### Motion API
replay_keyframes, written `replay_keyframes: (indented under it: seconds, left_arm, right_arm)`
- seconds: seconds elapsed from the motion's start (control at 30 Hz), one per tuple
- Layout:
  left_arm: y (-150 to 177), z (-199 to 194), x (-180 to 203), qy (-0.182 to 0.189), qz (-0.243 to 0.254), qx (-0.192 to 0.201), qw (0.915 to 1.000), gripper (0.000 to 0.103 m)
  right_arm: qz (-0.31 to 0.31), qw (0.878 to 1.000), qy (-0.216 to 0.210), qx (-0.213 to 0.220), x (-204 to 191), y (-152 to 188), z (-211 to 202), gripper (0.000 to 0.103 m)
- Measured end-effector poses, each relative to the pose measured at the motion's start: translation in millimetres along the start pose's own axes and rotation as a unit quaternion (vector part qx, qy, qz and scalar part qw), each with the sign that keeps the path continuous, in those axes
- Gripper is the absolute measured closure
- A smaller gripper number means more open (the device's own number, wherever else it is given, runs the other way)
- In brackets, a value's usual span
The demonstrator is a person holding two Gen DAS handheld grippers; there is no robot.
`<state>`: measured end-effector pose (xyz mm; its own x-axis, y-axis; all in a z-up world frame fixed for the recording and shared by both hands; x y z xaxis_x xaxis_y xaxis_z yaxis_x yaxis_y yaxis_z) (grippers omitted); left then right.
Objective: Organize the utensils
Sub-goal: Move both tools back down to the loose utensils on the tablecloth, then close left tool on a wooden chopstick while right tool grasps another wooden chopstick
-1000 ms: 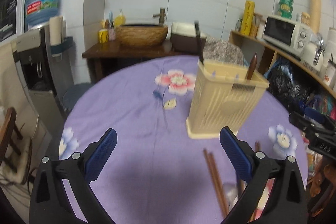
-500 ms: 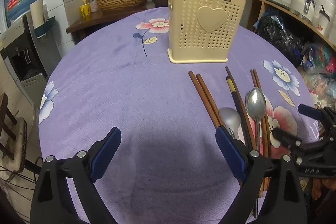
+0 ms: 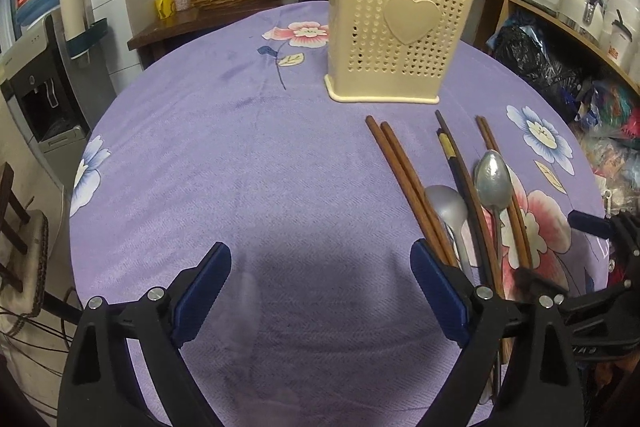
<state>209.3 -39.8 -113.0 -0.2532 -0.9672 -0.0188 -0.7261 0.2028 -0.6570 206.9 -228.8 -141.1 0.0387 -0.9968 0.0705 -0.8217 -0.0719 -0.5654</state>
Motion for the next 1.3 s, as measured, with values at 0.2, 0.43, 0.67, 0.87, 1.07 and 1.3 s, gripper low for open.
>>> replay_keyframes:
  seconds: [0.2, 0.43, 0.67, 0.87, 1.07, 1.3]
  left_arm:
    - [5, 4, 23, 0.018, 0.022, -0.013, 0.9995, 0.013]
    - [9, 12, 40, 0.019, 0.046, -0.026, 0.9984, 0.018]
    - [5, 16, 41, 0.019, 0.042, -0.031, 0.9985, 0.019]
    - [3, 20, 34, 0.028, 0.033, -0.036, 0.9984, 0.02]
    - [3, 19, 7, 0.011, 0.014, -0.043, 0.9989, 0.022]
    - [4, 18, -14, 0.005, 0.005, -0.049, 0.9988, 0.023]
  right_arm:
    - [0.042, 0.999, 0.013, -0.001, 41, 11, -2, 0.006]
    - [0.043, 0.999, 0.004, 0.011, 36, 13, -3, 0.006]
    - [0.046, 0.999, -0.001, 0.013, 35, 13, -3, 0.006]
    - [0.047, 0.999, -0.003, 0.013, 36, 14, -3, 0.006]
    - [0.056, 0.998, 0.002, 0.014, 44, 13, -2, 0.006]
    - [0.061, 0.997, -0.027, 0.025, 43, 8, -6, 0.006]
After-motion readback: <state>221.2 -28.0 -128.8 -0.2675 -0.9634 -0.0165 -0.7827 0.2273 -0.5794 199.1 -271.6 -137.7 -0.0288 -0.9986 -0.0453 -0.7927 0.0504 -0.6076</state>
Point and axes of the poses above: each gripper's, at about its wrist camera, not at the fingertips, and z roughly the way its jaws point, x to its right, y to its underside, the point moved 5 cm from there along z, roughly the way its jaws point, and after that the axes turned 3 degrees about z, right-handed, at the moved point
